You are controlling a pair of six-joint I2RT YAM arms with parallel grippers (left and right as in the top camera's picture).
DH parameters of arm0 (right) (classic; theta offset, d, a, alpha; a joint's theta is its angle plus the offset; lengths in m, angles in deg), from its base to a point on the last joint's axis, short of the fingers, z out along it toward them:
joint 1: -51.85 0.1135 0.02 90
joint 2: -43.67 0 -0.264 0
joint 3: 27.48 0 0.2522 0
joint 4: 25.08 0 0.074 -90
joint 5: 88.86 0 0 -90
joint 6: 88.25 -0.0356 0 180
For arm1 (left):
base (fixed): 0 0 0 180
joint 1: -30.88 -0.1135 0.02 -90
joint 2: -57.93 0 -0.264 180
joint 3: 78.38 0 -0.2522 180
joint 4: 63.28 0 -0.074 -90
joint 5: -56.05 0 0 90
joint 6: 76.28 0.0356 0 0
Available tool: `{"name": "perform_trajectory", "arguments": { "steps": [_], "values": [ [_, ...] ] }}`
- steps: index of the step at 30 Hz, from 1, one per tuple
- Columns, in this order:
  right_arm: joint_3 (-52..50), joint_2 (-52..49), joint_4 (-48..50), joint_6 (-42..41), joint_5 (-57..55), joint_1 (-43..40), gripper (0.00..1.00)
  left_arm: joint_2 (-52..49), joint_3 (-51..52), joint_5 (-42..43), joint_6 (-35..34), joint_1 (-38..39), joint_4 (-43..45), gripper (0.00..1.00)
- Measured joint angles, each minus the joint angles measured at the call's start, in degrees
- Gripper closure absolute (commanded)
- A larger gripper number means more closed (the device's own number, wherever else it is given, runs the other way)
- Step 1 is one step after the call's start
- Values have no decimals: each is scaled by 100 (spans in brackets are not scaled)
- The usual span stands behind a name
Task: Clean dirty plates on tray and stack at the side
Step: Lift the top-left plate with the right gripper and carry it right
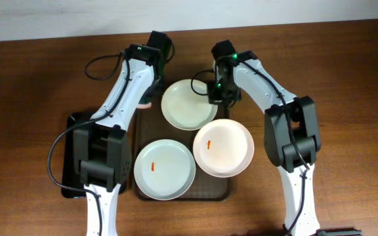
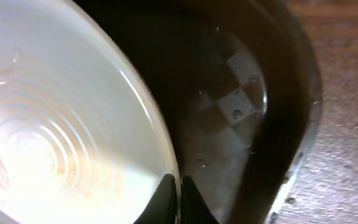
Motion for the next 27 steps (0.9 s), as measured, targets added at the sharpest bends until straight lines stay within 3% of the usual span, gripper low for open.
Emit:
{"name": "perform_trajectory", "arguments": {
  "steps": [2,6,8,12,14,18,21,23,27],
  "values": [
    [83,37,-129,267,-59,2,96,118,2,549,2,-199,-341,100],
    [214,544,-271,533,-214,2,96,1093,-24,1484,164,-1438,-1325,100],
    [236,758,-328,588,-240,9,96,1259,-55,1596,289,-2065,-1840,100],
    [245,837,-573,610,-256,20,96,1300,463,1683,483,-2573,-1958,100],
    [247,839,-629,632,-258,24,96,1860,1534,1663,531,-2636,-1255,100],
    [256,839,-675,710,-286,35,96,3989,4474,1648,564,-2708,1351,100],
    [256,852,-715,785,-581,94,96,3995,6234,1652,564,-2728,2887,100],
    [256,981,-839,793,-1432,372,96,3952,6610,1657,564,-2728,3195,100],
    [256,1386,-754,835,-4260,1943,96,3952,6634,1655,564,-2728,3388,100]
  ]
}}
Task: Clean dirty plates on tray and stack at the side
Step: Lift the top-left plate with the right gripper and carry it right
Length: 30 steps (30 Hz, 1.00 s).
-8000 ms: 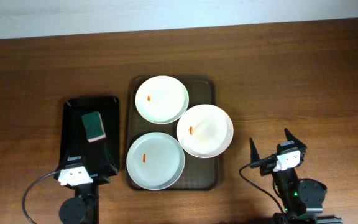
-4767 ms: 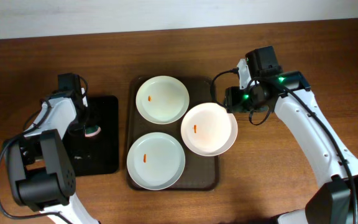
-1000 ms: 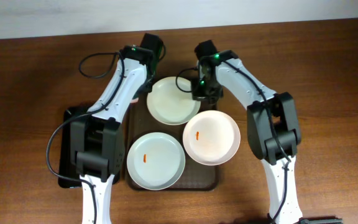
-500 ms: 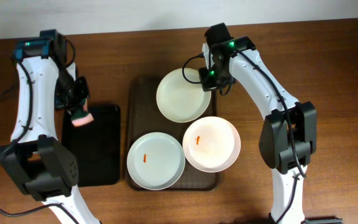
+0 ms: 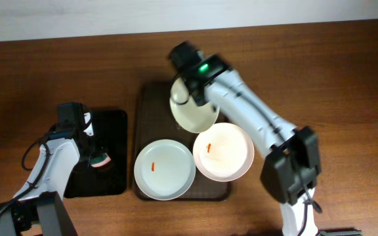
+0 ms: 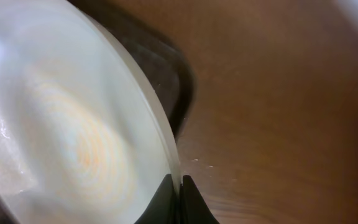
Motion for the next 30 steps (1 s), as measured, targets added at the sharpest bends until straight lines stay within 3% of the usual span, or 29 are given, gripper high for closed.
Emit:
{"name": "perform_trajectory", "arguments": {
  "steps": [4,13,23,30],
  "values": [
    [0,0,190,48,-1884,1014,96,2,0,0,0,0,-15,100],
    [0,0,212,46,-3775,1639,96,0,0,0,0,0,-24,100],
    [0,0,247,2,-4028,1753,96,0,0,0,0,0,-24,100],
    [33,192,-166,-380,-3027,1462,96,2,0,0,0,0,-26,100]
  ]
}}
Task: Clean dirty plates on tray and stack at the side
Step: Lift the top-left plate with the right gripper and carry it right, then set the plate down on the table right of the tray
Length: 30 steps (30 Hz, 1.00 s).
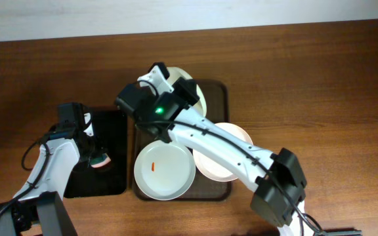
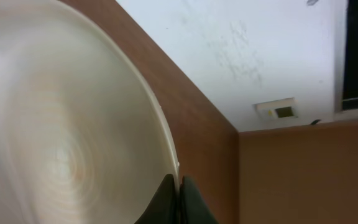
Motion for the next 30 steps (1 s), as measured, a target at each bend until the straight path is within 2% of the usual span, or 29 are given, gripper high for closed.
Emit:
{"name": "perform_trajectory", "arguments": {
  "steps": [3,5,9,11,13,15,16,19,20,21,22,24,26,28,30],
  "values": [
    [11,297,15,-319,590,-186,96,0,0,0,0,0,0,100],
    [31,376,74,-365,1829,-686,96,0,0,0,0,0,0,100],
    [42,376,-105,-455,5807,-3403,96,0,0,2,0,0,-17,100],
    [42,374,-511,-474,7239,-5163,96,0,0,2,0,0,-22,100],
    [24,374,-767,-479,7656,-6120,96,0,0,0,0,0,-22,100],
    [-505,409,-608,-479,7875,-6955,96,0,0,0,0,0,-22,100],
    [-1222,505,179,-505,7921,-7206,96,0,0,2,0,0,-28,100],
    [-3045,350,1543,-708,7871,-8179,96,0,0,0,0,0,-33,100],
    [-3213,350,1694,-741,7855,-8354,92,0,0,2,0,0,-33,100],
    [-3274,352,1799,-752,7858,-8411,69,0,0,2,0,0,-35,100],
    [-3303,352,1845,-752,7855,-8437,51,0,0,0,0,0,-39,100],
    [-3305,352,1860,-636,7917,-8441,39,0,0,2,0,0,-37,100],
    [-3305,455,1838,-437,8266,-8421,36,0,0,2,0,0,-39,100],
    [-3351,1099,1838,-212,8494,-8142,36,0,0,2,0,0,-37,100],
    [-3346,2166,1698,-114,8607,-7263,39,0,0,2,0,0,-35,100]
  ]
}}
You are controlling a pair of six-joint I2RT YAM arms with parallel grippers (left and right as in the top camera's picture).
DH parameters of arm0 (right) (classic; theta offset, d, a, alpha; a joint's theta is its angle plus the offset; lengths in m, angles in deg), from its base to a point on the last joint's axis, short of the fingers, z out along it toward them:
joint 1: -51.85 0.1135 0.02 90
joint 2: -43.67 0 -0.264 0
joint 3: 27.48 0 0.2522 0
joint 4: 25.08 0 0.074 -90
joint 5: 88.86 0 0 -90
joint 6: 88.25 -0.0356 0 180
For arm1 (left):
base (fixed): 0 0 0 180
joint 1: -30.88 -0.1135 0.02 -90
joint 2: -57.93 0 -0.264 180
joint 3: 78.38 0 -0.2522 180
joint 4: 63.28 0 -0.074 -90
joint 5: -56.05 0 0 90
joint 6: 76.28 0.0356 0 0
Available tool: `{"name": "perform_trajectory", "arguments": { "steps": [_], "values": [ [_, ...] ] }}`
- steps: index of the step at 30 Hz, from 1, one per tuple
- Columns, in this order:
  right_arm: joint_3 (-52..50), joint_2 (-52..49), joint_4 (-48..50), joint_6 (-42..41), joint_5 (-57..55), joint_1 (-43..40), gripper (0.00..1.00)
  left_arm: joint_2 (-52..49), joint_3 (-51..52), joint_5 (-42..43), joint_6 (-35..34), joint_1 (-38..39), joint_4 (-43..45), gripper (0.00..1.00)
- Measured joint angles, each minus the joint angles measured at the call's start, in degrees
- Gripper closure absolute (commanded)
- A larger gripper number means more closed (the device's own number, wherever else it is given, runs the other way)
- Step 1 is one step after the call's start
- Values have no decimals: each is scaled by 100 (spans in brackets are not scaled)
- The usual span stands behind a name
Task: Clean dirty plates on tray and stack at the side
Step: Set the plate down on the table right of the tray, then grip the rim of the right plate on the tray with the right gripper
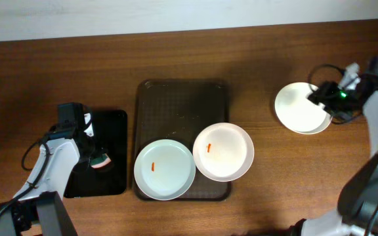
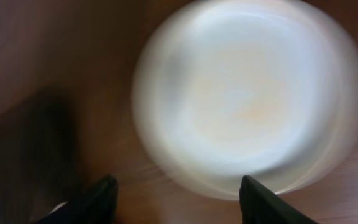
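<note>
Two white plates with an orange smear each lie on the dark tray [image 1: 176,98]: one at the front left [image 1: 165,168], one at the front right [image 1: 223,151]. A third white plate [image 1: 299,108] without a smear lies flat on the table to the right of the tray; it fills the right wrist view [image 2: 247,93], blurred. My right gripper [image 1: 330,98] [image 2: 182,202] is open at this plate's right rim, its fingers wide apart and holding nothing. My left gripper [image 1: 92,156] is over the black mat, shut on a small sponge [image 1: 99,160].
The black mat [image 1: 107,131] lies left of the tray. The back half of the tray is bare. Brown tabletop surrounds the tray, with a pale wall strip along the far edge.
My right gripper held the third plate up on edge over the tray's back left. Now that plate lies flat on the table right of the tray and the gripper is open beside it.
First my right gripper was shut on the rim of the plate at the tray's back, with the left arm beside it. Then the left arm was back over the mat with the sponge. The right gripper held the plate tilted, then on edge. Now it lies released at the right.
</note>
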Motion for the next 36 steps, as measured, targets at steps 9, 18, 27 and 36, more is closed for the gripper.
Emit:
{"name": "perform_trajectory", "arguments": {
  "steps": [9,18,27,36],
  "values": [
    [-1023,-269,-1088,-870,-1971,3803,54,0,0,0,0,0,-2,100],
    [-1484,-273,-737,-957,-2236,3709,96,0,0,0,0,0,-2,100],
    [-483,-573,905,-957,-1937,3480,96,0,0,22,0,0,-2,100],
    [-369,-1355,1823,-337,-1392,4092,55,0,0,42,0,0,35,100]
  ]
}}
